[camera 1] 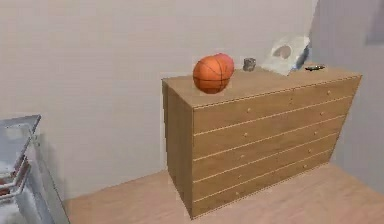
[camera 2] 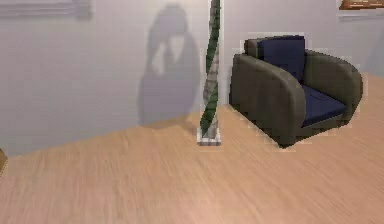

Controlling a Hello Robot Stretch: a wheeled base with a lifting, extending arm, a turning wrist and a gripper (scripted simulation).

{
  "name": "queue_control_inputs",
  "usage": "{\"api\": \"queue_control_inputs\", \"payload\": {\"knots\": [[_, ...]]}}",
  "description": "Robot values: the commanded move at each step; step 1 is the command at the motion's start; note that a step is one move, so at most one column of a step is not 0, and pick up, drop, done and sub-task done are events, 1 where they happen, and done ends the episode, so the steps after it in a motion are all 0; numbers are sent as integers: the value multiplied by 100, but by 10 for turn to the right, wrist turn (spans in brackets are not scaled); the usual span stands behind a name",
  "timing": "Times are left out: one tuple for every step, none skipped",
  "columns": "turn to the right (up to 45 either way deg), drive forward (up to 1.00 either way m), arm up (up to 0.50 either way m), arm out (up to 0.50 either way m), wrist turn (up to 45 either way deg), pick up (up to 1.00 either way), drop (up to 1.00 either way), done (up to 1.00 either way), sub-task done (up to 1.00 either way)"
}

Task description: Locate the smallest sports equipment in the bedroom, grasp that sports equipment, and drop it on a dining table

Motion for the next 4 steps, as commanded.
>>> {"api": "queue_control_inputs", "payload": {"knots": [[-60,0,0,0,0,0,0,0,0],[0,45,0,0,0,0,0,0,0],[-450,0,0,0,0,0,0,0,0],[-240,0,0,0,0,0,0,0,0]]}}
